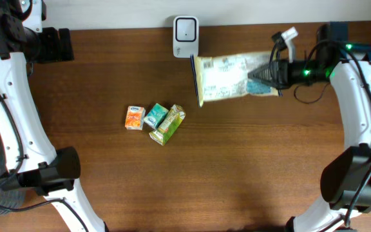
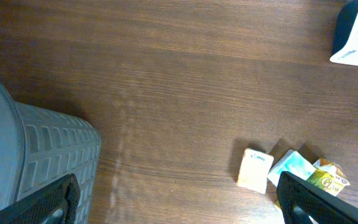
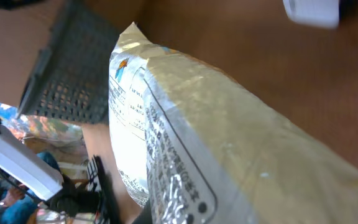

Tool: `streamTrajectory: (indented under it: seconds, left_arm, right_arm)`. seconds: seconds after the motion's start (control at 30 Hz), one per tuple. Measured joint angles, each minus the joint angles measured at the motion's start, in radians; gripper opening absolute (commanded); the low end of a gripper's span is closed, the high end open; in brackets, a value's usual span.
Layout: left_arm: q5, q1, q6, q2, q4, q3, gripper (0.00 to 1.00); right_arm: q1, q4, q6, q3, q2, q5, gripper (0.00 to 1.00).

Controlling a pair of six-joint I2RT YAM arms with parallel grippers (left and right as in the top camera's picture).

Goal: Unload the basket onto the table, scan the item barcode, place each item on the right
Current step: 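Lift the snack bag and hold its barcode over the white scanner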

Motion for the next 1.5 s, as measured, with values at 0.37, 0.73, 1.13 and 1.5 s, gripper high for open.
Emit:
streamTrajectory:
  seconds: [0.37,0.73,1.13,1.5]
  left_arm:
    - [0.000,0.000,0.000,0.000,0.000,0.000,0.99]
    - [0.000,0.000,0.000,0.000,0.000,0.000,0.99]
    - [0.000,0.000,0.000,0.000,0.000,0.000,0.99]
    - [0.000,0.000,0.000,0.000,0.000,0.000,0.99]
  right_arm:
    - [0.211,0.154,0.326,0.257,-0.006,0.256,0.04]
    - [0.584,0.703,-0.167,0.342,0.213,1.579,0.04]
    - [0.652,1.168,-0.849,0.337,0.480,1.784,0.04]
    - [0.652,1.174,-0.889,0.337,0.480,1.787,0.04]
